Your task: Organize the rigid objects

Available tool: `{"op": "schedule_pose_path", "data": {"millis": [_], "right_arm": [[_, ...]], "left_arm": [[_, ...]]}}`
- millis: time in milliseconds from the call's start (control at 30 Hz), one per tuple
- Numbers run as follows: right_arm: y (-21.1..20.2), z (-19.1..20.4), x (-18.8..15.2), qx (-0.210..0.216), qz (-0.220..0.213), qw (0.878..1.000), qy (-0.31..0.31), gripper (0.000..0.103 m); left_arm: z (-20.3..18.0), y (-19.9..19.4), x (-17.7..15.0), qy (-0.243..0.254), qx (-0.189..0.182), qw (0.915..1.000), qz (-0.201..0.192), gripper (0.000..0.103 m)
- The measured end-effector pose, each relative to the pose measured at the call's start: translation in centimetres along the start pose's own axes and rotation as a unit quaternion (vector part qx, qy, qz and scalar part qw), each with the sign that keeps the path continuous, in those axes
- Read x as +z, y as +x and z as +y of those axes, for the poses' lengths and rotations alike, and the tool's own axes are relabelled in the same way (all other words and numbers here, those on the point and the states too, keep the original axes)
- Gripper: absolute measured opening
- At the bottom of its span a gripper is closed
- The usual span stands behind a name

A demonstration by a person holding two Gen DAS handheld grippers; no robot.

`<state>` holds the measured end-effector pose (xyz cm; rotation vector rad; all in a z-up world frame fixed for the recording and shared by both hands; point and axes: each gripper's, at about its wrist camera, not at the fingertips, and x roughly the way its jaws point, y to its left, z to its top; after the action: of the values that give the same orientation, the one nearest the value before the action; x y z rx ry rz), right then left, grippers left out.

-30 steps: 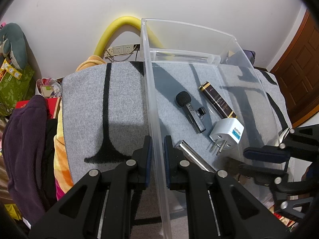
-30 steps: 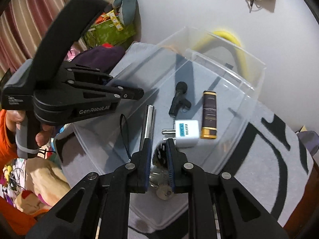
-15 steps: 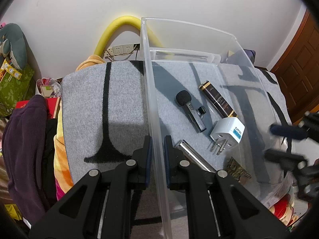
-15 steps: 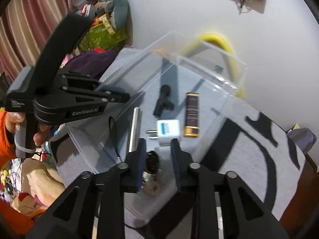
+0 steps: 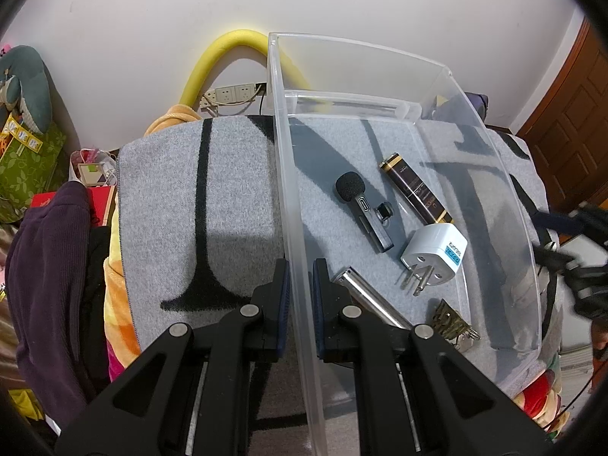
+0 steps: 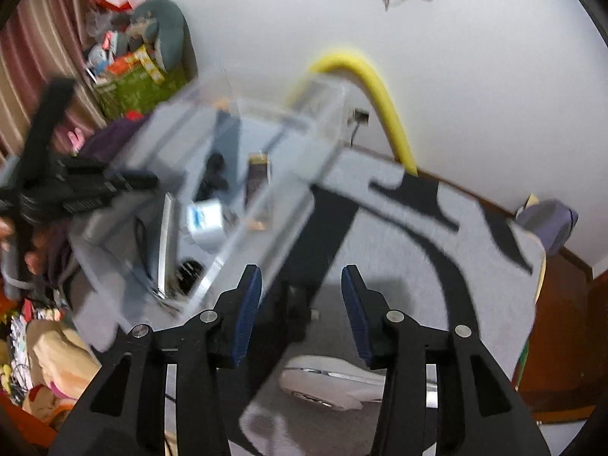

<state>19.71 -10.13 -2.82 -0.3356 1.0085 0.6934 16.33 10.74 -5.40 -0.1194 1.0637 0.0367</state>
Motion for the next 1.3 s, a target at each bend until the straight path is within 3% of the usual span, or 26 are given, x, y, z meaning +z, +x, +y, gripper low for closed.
{"op": "schedule_pose_path", "data": {"millis": [200, 233, 300, 467, 667, 1033, 1300], "right_arm": [[5.2, -0.4, -1.8, 0.017, 0.065, 0.998, 0.015, 0.040], [5.3, -0.3, -1.9, 0.013, 0.058, 0.998, 0.011, 0.040], [5.0, 0.0, -1.9, 0.005, 0.049, 0.999, -0.001, 0.025], [4.6, 0.0, -1.9, 0.007, 0.045, 0.999, 0.000, 0.024], [1.9, -0.7, -0.9, 0.000, 0.011, 1.000, 0.012, 0.024], [-5.4, 1.2, 5.0, 0.007, -0.103, 0.995, -0.008, 0.024], [-2.9, 5.0, 9.2, 0.015, -0.098, 0.994, -0.037, 0.024]], "left_arm": [[0.1, 0.0, -0.1, 0.000, -0.001, 1.0000, 0.000, 0.009], [0.1, 0.0, -0.1, 0.000, -0.001, 1.0000, 0.000, 0.009], [0.1, 0.0, -0.2, 0.000, -0.001, 1.0000, 0.000, 0.009], [0.2, 0.0, -0.3, -0.001, -0.002, 1.0000, -0.001, 0.009], [0.4, 0.1, -0.2, -0.001, -0.003, 1.0000, -0.001, 0.009], [0.5, 0.1, -0.2, -0.004, -0.006, 1.0000, 0.000, 0.009], [0.5, 0.1, -0.2, -0.004, -0.006, 1.0000, 0.000, 0.009]]}}
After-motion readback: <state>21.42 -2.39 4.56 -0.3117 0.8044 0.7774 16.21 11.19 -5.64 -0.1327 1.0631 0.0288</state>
